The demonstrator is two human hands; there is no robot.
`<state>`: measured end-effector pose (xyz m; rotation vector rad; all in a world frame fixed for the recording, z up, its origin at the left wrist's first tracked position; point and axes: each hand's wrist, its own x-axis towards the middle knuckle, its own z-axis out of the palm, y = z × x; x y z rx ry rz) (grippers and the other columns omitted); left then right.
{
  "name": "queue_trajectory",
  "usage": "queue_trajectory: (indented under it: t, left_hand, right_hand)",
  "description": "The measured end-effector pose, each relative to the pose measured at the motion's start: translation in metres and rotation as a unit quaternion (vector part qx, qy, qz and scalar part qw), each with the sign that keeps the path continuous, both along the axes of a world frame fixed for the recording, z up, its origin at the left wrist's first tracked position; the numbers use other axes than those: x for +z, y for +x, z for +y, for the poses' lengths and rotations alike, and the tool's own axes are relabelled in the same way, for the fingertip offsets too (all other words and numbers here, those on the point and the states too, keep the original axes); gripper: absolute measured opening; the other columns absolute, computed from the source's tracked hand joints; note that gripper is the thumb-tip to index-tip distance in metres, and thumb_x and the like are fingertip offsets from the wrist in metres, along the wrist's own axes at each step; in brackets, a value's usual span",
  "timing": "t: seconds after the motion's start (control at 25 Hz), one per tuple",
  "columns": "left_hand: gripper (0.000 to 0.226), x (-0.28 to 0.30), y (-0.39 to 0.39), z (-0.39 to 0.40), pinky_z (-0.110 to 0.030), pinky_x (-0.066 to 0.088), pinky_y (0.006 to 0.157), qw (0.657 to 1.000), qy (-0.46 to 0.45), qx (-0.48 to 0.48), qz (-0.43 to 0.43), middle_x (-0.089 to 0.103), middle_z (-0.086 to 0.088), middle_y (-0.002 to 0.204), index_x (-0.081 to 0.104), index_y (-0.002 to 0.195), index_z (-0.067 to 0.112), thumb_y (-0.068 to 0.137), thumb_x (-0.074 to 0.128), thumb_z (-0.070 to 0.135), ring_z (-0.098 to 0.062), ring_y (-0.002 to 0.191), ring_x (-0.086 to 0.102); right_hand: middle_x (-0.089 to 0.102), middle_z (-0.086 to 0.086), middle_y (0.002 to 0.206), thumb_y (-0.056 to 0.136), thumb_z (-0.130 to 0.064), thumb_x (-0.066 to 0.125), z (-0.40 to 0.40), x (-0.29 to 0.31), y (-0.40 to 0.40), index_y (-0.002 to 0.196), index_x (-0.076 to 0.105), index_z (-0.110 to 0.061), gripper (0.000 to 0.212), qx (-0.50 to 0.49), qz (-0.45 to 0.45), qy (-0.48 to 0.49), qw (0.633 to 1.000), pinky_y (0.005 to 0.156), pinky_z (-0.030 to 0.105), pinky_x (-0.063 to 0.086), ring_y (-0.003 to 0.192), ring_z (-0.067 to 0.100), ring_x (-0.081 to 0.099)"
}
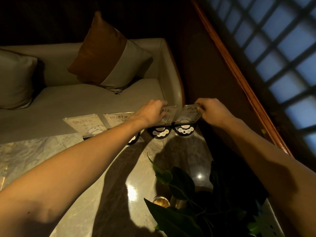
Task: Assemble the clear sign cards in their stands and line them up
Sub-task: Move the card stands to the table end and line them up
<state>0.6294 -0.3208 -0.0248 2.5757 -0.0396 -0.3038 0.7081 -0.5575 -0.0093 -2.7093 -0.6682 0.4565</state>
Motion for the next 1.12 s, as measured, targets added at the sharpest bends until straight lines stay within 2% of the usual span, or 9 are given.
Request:
queue_trajectory:
  t: [0.08, 0.2, 0.36, 0.48, 0.64, 0.76, 0.88, 1.04, 1.12]
  left_hand:
    - [0.040, 0.004, 0.000, 0.002, -0.033, 0.053, 0.089, 1.000, -0.015, 0.005, 0.012, 0.071, -0.004, 0.119, 0.061, 0.129, 0.019, 0.091, 0.070, 0.027, -0.022, 0.108, 0.066]
    - [0.059, 0.016, -0.006, 0.016, -0.027, 0.046, 0.089, 1.000, -0.020, 0.012, 0.018, 0.069, -0.005, 0.125, 0.055, 0.137, 0.020, 0.085, 0.078, 0.034, -0.020, 0.113, 0.064]
    - [0.073, 0.036, -0.024, 0.063, -0.039, 0.051, 0.097, 0.996, 0.029, 0.012, 0.079, 0.063, -0.002, 0.131, 0.054, 0.139, 0.024, 0.075, 0.083, 0.044, -0.020, 0.112, 0.062]
    - [0.060, 0.042, -0.044, 0.095, -0.041, 0.054, 0.092, 0.988, 0.105, 0.011, 0.113, 0.068, 0.000, 0.122, 0.063, 0.128, 0.023, 0.074, 0.085, 0.037, -0.020, 0.106, 0.064]
    - [0.019, 0.032, -0.059, 0.107, -0.035, 0.047, 0.077, 0.988, 0.132, 0.041, 0.076, 0.072, -0.008, 0.105, 0.072, 0.107, 0.016, 0.089, 0.072, 0.021, -0.025, 0.094, 0.064]
    - [0.011, 0.029, -0.062, 0.107, -0.033, 0.043, 0.075, 0.991, 0.112, 0.053, 0.049, 0.066, -0.006, 0.091, 0.071, 0.102, 0.013, 0.094, 0.067, 0.020, -0.027, 0.091, 0.063]
    - [0.004, 0.030, -0.059, 0.104, -0.032, 0.040, 0.073, 0.993, 0.106, 0.038, 0.040, 0.061, -0.001, 0.085, 0.069, 0.094, 0.017, 0.095, 0.066, 0.017, -0.020, 0.082, 0.055]
    - [0.023, 0.030, -0.053, 0.099, -0.031, 0.039, 0.071, 0.995, 0.086, 0.047, 0.022, 0.059, 0.000, 0.079, 0.055, 0.075, 0.025, 0.094, 0.067, 0.017, -0.021, 0.078, 0.055]
    - [0.018, 0.027, -0.051, 0.097, -0.031, 0.040, 0.072, 0.995, 0.085, 0.046, 0.022, 0.060, -0.002, 0.080, 0.060, 0.078, 0.022, 0.093, 0.067, 0.018, -0.023, 0.080, 0.057]
  right_hand:
    - [0.066, 0.003, 0.120, 0.099, -0.015, 0.052, 0.003, 0.001, -0.001, 0.125, 0.058, -0.020, 0.027, -0.003, 0.008, -0.011, 1.000, 0.073, 0.025, 0.051, 0.100, 0.016, 0.063]
    - [0.059, 0.006, 0.131, 0.097, -0.021, 0.057, 0.006, 0.008, -0.005, 0.136, 0.050, -0.020, 0.039, 0.008, 0.012, -0.056, 0.998, 0.089, 0.039, 0.054, 0.114, 0.022, 0.058]
    - [0.053, 0.013, 0.134, 0.095, -0.035, 0.058, 0.017, 0.025, -0.015, 0.137, 0.049, -0.014, 0.048, -0.007, -0.123, -0.087, 0.989, 0.092, 0.045, 0.053, 0.121, 0.029, 0.053]
    - [0.058, 0.011, 0.132, 0.094, -0.036, 0.058, 0.056, 0.036, -0.030, 0.134, 0.054, -0.014, 0.046, 0.045, -0.176, -0.049, 0.982, 0.103, 0.049, 0.043, 0.125, 0.028, 0.051]
    - [0.063, 0.006, 0.127, 0.094, -0.025, 0.060, 0.103, 0.028, -0.046, 0.133, 0.054, -0.019, 0.039, 0.134, -0.091, -0.093, 0.982, 0.121, 0.055, 0.011, 0.130, 0.024, 0.051]
    - [0.069, 0.004, 0.111, 0.094, -0.013, 0.056, 0.112, 0.021, -0.050, 0.119, 0.060, -0.019, 0.026, 0.136, -0.061, -0.107, 0.983, 0.120, 0.058, 0.013, 0.117, 0.024, 0.059]
    - [0.069, 0.004, 0.111, 0.094, -0.011, 0.056, 0.111, 0.017, -0.049, 0.117, 0.060, -0.021, 0.025, 0.133, -0.057, -0.100, 0.984, 0.119, 0.055, 0.020, 0.114, 0.025, 0.060]
    - [0.070, 0.002, 0.110, 0.094, -0.011, 0.058, 0.111, 0.015, -0.046, 0.115, 0.061, -0.021, 0.024, 0.133, -0.045, -0.087, 0.986, 0.117, 0.052, 0.025, 0.110, 0.024, 0.062]
    - [0.070, 0.002, 0.108, 0.093, -0.011, 0.058, 0.111, 0.014, -0.046, 0.114, 0.061, -0.020, 0.023, 0.133, -0.045, -0.082, 0.987, 0.115, 0.051, 0.028, 0.107, 0.024, 0.062]
